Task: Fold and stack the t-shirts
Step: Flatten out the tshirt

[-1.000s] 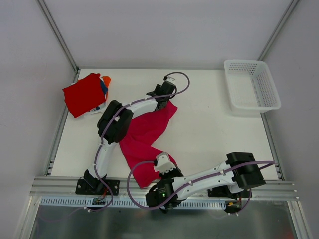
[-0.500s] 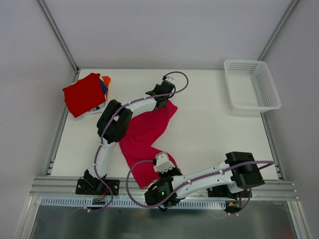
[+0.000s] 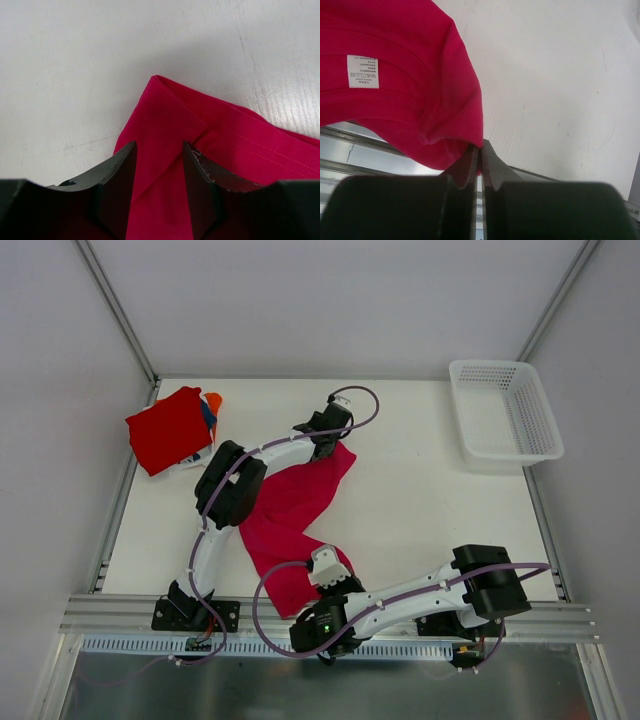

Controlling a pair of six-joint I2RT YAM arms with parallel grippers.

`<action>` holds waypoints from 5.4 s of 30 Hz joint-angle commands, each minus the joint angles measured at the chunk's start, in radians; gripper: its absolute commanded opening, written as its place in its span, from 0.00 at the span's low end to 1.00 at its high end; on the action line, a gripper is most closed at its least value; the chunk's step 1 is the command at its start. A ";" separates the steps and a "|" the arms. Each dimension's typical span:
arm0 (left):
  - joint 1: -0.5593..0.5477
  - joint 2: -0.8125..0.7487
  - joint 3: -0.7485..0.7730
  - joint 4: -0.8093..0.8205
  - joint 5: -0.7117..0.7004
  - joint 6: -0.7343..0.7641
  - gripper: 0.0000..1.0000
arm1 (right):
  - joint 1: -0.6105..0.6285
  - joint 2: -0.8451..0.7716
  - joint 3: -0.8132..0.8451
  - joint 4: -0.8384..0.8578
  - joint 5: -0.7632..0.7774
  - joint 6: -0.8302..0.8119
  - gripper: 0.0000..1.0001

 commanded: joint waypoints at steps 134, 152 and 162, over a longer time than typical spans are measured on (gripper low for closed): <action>-0.034 -1.352 0.014 -0.568 -0.086 -0.066 0.00 | 0.146 -1.208 0.219 0.935 0.724 -1.679 0.01; 0.064 -0.999 -0.601 -0.195 -0.171 -0.232 0.00 | 0.149 -1.840 0.002 0.696 0.298 -1.426 0.00; 0.093 -1.215 -0.779 0.145 0.384 -0.128 0.00 | 0.181 -1.518 0.546 0.548 -0.800 -1.624 0.00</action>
